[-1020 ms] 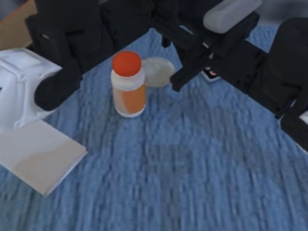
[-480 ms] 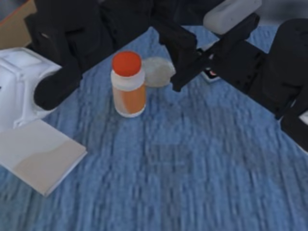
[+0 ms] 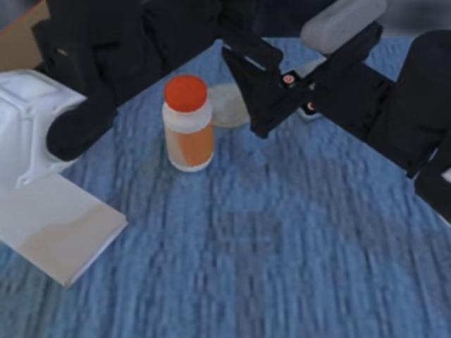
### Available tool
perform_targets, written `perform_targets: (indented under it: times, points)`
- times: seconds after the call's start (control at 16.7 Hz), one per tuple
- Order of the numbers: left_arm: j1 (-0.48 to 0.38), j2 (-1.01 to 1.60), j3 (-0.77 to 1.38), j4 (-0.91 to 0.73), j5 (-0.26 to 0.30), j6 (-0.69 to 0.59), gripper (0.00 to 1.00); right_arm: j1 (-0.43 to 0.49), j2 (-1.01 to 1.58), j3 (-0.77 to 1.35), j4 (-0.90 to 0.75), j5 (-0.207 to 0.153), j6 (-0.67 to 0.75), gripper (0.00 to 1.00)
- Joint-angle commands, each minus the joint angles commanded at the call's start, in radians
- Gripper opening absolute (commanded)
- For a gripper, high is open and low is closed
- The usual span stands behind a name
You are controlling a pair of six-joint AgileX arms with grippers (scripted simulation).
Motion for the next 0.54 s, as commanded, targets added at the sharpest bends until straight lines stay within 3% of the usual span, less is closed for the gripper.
perform_targets:
  times: [0.36,0.54]
  points:
    - [0.122,-0.075,-0.063,-0.011,0.104,0.0,0.0,-0.027,-0.229,-0.18,-0.039,-0.035,0.001,1.0]
    - [0.152,-0.092,-0.079,-0.014,0.13,0.0,0.0,-0.031,-0.271,-0.221,-0.047,-0.045,0.001,1.0]
